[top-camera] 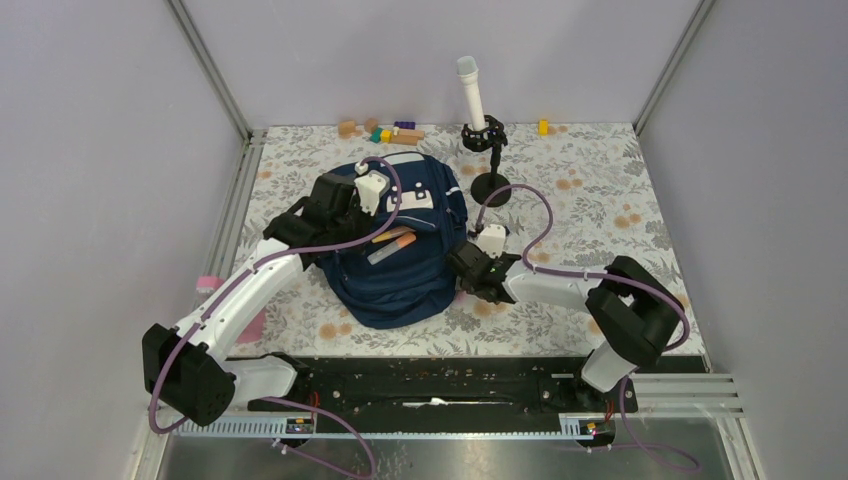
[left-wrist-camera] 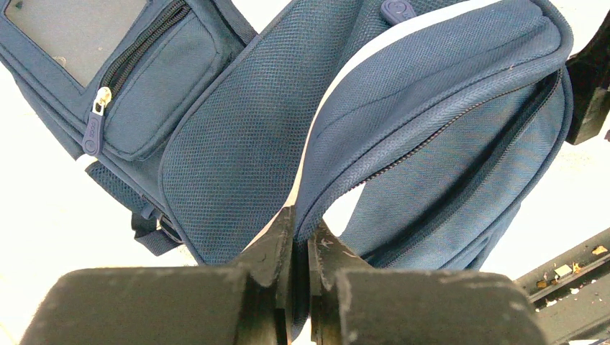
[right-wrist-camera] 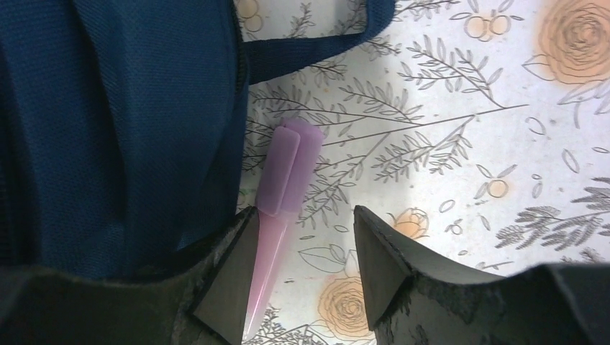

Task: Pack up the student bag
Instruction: Pick up the stationery from the center of the board.

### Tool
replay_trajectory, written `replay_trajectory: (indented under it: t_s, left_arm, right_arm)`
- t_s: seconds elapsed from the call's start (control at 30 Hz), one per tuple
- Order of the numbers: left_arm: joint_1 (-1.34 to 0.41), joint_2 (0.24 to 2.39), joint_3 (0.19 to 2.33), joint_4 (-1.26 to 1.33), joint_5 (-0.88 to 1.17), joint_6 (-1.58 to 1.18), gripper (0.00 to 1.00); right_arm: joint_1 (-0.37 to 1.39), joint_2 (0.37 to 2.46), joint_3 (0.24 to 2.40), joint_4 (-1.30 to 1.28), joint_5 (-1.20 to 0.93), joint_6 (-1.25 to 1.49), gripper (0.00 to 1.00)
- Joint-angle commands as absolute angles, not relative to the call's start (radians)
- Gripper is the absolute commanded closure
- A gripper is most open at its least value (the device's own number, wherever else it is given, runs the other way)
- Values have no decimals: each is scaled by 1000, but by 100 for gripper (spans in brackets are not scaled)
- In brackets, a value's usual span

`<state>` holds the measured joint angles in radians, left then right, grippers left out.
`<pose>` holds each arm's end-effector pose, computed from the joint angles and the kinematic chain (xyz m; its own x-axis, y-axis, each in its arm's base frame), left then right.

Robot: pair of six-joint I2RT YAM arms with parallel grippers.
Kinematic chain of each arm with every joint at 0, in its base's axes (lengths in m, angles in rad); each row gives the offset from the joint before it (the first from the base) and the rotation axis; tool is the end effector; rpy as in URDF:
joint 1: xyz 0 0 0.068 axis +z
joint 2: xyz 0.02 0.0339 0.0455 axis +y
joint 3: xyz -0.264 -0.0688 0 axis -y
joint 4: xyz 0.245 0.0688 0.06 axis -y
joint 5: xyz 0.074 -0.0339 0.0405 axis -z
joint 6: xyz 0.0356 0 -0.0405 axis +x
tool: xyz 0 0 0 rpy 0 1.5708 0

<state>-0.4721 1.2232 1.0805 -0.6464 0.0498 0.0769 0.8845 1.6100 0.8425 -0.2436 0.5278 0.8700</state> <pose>0.2292 -0.1190 0.3085 -0.5929 0.3889 -0.7051 0.5326 0.8462 0.0189 0.2065 0.2238 0.1616 -0.7276 0.1538 -0.6686 0.0887 0.9875 0.1306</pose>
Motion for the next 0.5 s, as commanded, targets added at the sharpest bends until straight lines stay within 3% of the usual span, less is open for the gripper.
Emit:
replay_trajectory:
  t_s: [0.0, 0.27, 0.47]
  left_arm:
    - [-466, 1167, 1142, -630, 35, 48, 100]
    - [-467, 1164, 1143, -631, 32, 49, 100]
    - [-467, 1162, 1142, -630, 32, 51, 100]
  right_arm:
    - [876, 1649, 881, -247, 475, 868, 42]
    - [877, 1663, 874, -242, 467, 882, 42]
    - [877, 1672, 870, -220, 459, 882, 65]
